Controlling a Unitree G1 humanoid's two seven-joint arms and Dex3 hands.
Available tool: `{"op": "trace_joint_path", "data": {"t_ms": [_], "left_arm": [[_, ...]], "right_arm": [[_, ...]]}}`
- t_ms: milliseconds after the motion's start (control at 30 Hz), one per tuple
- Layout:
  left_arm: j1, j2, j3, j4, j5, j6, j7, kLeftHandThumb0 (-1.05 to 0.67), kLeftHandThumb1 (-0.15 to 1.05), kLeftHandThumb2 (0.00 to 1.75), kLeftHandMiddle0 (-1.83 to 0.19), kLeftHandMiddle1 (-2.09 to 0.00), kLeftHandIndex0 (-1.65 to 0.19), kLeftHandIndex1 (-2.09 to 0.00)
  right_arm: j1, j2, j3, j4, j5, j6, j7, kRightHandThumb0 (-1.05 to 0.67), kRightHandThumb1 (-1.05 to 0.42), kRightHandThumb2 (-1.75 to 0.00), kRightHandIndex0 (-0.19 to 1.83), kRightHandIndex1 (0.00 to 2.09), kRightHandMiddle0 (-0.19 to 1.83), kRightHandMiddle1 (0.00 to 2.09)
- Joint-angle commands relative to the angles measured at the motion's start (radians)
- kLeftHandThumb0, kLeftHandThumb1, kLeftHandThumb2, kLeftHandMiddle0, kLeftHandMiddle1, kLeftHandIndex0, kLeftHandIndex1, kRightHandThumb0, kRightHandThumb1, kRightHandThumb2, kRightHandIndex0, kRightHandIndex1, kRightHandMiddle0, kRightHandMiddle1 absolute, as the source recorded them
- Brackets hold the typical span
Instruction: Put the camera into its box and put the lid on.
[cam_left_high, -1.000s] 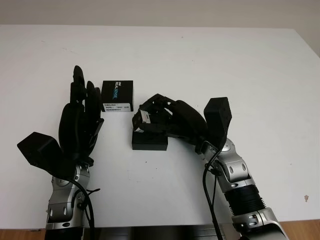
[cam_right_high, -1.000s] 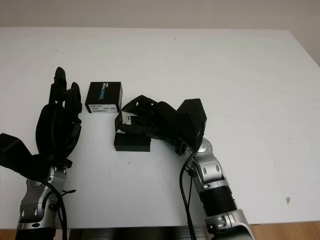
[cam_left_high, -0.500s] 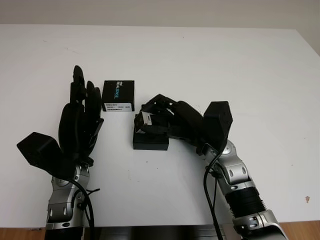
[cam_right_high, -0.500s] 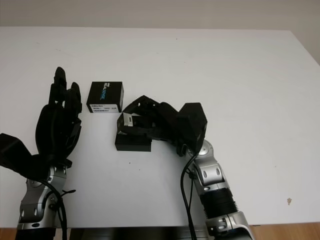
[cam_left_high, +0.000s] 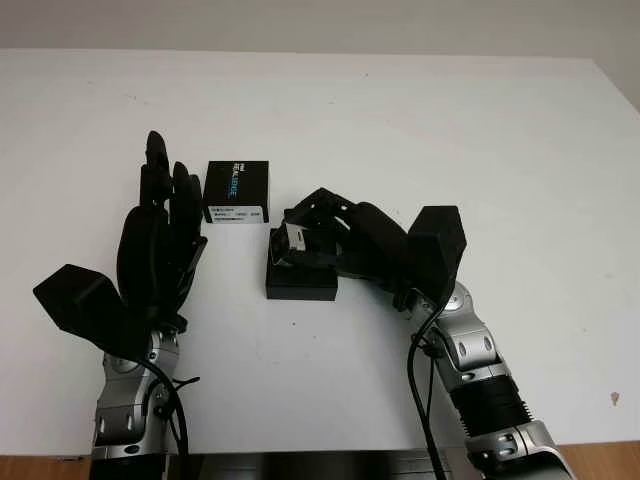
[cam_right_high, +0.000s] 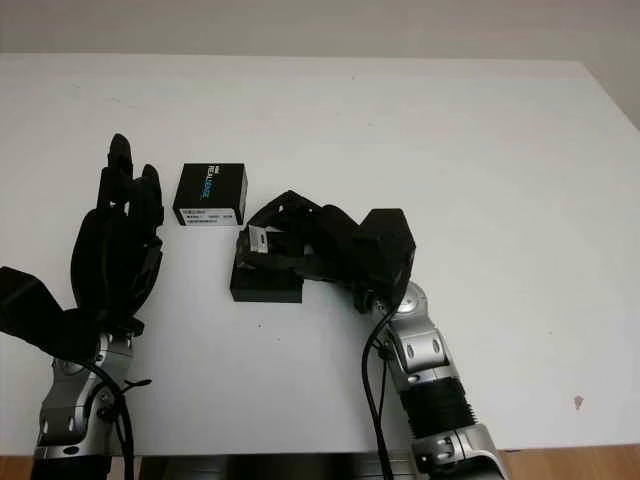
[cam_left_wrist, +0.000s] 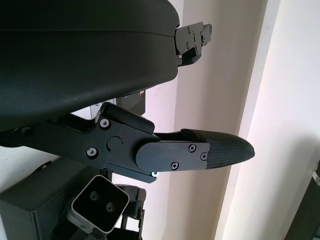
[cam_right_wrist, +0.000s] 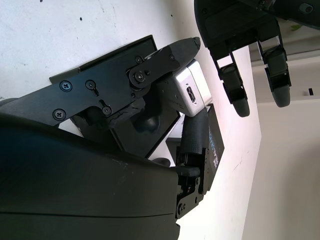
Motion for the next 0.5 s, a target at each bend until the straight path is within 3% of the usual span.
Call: {"op": "trace_joint_path", "data": {"t_ms": [0, 467], "left_arm": [[0.001, 0.001, 0.003, -0.01, -0.002, -0.003, 0.002, -0.75, 1.05, 0.41, 0.19, 0.0, 0.19, 0.0], [0.002, 0.003, 0.003, -0.01, -0.001, -0.006, 0.002, -0.76, 1.05, 0.41, 0.19, 0.0, 0.19, 0.0]], "right_arm": [[0.016, -0.005, 0.004, 0.007, -0.007, -0.013, 0.0, -0.42, -1.02, -0.05, 0.0, 0.6, 0.25, 1.75], [0.029, -0.013, 0.022, 0.005, -0.058, -0.045, -0.018, -0.43, -1.02, -0.05, 0.0, 0.57, 0.26, 1.74]]}}
